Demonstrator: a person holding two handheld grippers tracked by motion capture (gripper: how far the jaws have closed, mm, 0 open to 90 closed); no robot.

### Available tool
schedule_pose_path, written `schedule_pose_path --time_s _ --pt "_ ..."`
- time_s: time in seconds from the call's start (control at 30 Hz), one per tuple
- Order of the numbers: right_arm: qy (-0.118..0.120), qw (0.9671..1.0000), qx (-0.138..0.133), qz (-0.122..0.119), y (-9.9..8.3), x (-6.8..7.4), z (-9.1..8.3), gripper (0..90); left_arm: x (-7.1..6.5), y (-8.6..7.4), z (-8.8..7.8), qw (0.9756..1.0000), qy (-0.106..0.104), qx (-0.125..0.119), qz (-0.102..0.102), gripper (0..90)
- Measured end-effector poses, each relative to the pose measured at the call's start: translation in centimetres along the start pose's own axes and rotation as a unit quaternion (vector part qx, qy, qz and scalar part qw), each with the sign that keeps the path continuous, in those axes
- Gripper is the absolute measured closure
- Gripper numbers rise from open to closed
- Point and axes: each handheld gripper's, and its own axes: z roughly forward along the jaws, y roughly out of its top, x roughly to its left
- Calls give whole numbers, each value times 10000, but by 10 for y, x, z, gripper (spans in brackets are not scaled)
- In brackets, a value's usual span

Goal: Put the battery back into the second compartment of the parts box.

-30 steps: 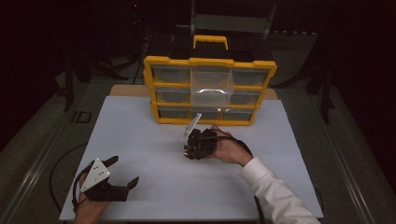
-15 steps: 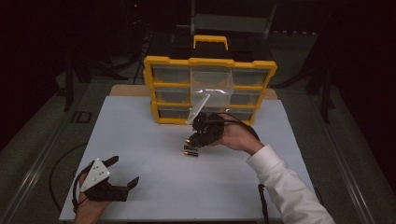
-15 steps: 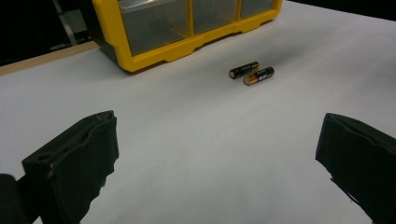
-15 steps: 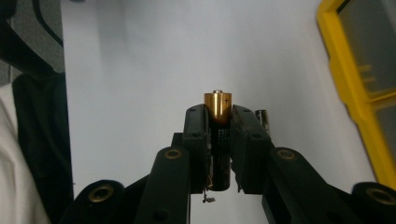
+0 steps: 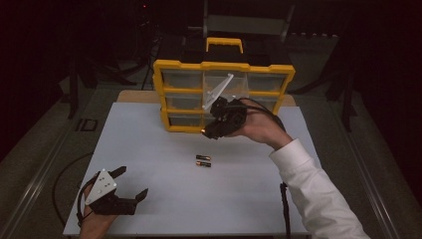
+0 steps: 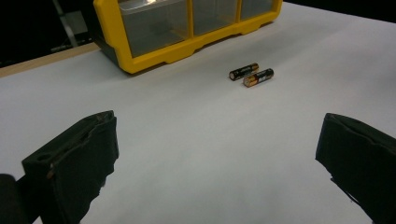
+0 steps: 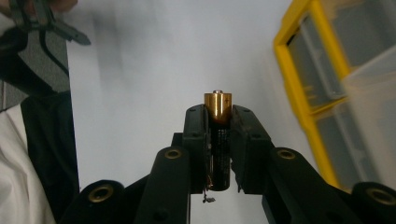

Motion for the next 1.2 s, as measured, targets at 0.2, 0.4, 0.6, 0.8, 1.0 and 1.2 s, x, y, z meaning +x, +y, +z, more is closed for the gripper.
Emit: schedule_pose_path --time_s 0.2,0.4,0.6,0.8,1.0,1.2 --pt "-43 9998 -161 119 10 -9 -21 764 0 0 0 10000 -6 15 -5 2" --pt "-154 9990 -354 217 22 -19 -45 764 0 0 0 10000 -11 28 -2 2" --pt "-341 9972 -507 438 35 -31 -67 764 0 0 1 10000 -19 43 -10 2" --pt "-591 9936 -610 750 39 -43 -76 763 0 0 0 10000 -10 29 -16 2" --pt "-849 9892 -556 1061 40 -57 -78 763 0 0 0 10000 -23 44 8 2" --pt "-933 9869 -733 1096 40 -63 -77 353 -1 0 1 10000 -1 61 23 2"
